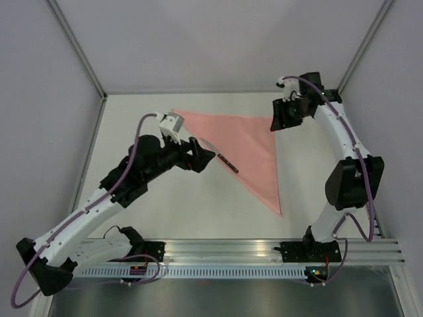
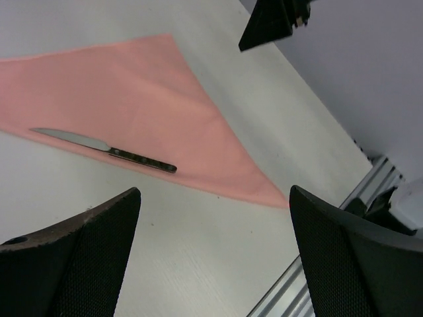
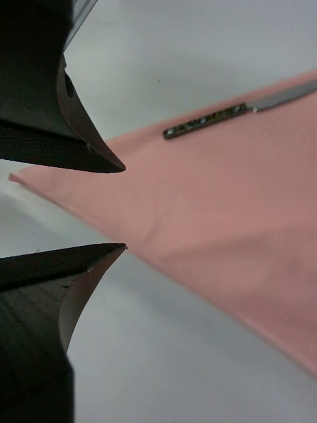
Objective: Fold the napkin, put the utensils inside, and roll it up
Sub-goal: Fold the napkin
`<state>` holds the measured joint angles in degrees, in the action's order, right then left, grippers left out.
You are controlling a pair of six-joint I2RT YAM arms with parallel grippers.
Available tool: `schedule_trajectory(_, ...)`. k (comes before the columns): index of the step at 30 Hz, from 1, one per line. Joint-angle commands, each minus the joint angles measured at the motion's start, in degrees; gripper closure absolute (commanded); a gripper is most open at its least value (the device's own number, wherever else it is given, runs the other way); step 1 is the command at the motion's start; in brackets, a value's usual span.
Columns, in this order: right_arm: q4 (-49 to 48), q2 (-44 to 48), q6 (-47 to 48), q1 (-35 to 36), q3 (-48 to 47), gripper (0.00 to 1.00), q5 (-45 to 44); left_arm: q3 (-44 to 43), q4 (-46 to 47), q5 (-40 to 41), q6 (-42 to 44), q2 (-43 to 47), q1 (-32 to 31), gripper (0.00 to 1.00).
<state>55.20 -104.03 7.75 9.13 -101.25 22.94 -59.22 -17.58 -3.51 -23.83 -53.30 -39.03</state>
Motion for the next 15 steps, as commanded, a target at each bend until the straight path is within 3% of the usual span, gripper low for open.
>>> schedule_trajectory(1,-1.5,7.3,0.6,-6.6,9.7,0.47,4.1,7.0,13.3,11.0,8.4,-1.7,-11.4,0.04)
schedule_trajectory(7,-6.5,15.3,1.2,-17.3,20.5,0.47,4.8,20.6,37.7,23.4,23.6,-8.3,-31.2,0.02)
schedule_trajectory(15,-14.4,18.7,-1.2,-19.9,27.3,0.47,0.5,24.8,59.8,28.6,38.3,-30.6,-42.1,0.02)
